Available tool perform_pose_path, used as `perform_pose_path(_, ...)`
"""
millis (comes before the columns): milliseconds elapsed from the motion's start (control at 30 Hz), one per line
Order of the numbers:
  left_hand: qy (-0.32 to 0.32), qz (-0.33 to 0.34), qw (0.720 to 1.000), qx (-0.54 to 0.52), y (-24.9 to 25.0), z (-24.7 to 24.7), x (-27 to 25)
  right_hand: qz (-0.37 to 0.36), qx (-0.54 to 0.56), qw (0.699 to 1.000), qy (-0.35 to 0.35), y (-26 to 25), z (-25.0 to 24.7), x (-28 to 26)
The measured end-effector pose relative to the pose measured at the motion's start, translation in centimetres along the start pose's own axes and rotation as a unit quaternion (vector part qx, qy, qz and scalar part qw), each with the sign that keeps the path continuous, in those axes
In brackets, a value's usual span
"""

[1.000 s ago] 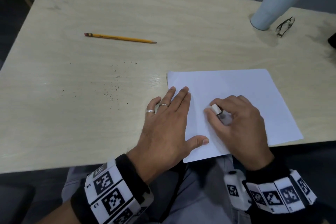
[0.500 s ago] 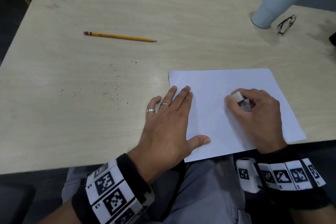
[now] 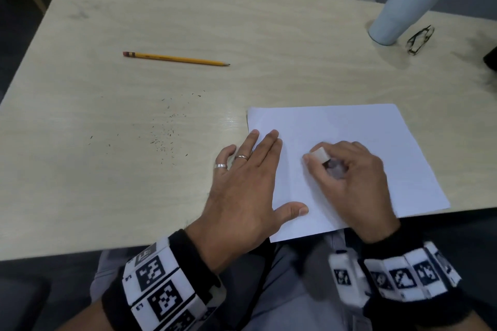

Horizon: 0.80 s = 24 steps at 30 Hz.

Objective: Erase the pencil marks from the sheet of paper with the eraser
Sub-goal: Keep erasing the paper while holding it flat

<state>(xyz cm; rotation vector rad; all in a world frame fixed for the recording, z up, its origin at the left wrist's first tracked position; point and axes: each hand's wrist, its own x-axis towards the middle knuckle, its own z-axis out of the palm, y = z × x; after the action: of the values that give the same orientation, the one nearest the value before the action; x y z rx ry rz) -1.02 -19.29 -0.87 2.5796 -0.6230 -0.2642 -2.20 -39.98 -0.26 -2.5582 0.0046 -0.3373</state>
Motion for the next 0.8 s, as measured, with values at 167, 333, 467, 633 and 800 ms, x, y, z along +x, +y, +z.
perform_pose_path(167, -0.011, -0.003, 1.000, 0.006, 0.2, -0.4, -0.1, 0.030, 0.020, 0.998, 0.047, 1.0, -0.8, 0.7)
perform_pose_path(333, -0.021, -0.005, 1.000, 0.008, 0.1, -0.3, -0.2, 0.103, 0.110, 0.983, 0.104, 2.9, -1.5, 1.1)
perform_pose_path(467, -0.041, -0.009, 0.999, 0.026, 0.3, -0.7, -0.3, 0.183, 0.199, 0.952, 0.146, 5.9, -2.3, 1.8)
perform_pose_path(633, -0.026, -0.041, 0.996, 0.068, 5.5, 0.5, 0.1, 0.193, 0.235, 0.937, 0.175, 6.3, -2.3, 1.7)
perform_pose_path(800, -0.086, 0.129, 0.983, 0.103, 13.3, 5.6, 1.6, 0.260, 0.359, 0.873, 0.206, 6.4, -3.2, 2.0)
